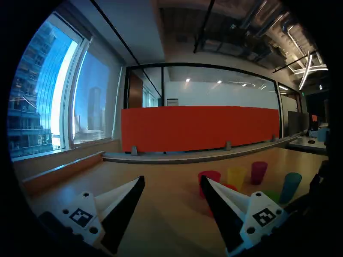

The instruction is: Pour water

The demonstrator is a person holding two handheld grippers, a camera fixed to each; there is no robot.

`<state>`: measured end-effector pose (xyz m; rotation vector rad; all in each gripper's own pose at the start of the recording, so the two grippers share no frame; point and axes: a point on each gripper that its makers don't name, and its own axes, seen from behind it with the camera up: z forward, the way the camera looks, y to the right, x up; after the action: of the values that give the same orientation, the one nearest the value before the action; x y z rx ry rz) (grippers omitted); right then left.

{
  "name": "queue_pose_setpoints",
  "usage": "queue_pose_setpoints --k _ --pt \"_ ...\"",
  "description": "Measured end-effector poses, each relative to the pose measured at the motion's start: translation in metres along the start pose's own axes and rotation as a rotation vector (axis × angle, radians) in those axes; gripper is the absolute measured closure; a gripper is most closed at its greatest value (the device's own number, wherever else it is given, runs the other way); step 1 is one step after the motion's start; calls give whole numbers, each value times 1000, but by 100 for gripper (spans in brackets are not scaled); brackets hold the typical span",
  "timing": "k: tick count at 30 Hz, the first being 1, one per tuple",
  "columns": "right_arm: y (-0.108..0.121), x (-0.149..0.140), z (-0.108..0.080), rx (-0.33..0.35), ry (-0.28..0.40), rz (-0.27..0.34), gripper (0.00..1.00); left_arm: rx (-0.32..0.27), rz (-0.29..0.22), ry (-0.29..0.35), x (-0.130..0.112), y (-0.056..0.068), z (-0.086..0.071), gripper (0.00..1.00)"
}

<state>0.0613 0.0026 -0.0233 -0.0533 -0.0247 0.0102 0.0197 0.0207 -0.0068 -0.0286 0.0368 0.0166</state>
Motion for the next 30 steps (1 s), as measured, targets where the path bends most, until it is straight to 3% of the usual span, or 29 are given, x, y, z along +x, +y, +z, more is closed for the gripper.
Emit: queue_pose_setpoints --k 19,30 --pt "-19 13 1 15 4 -52 0 19 -14 1 -23 -16 6 4" --pt "-24 12 2 23 1 -50 0 14 -22 -15 -28 -15 8 4"
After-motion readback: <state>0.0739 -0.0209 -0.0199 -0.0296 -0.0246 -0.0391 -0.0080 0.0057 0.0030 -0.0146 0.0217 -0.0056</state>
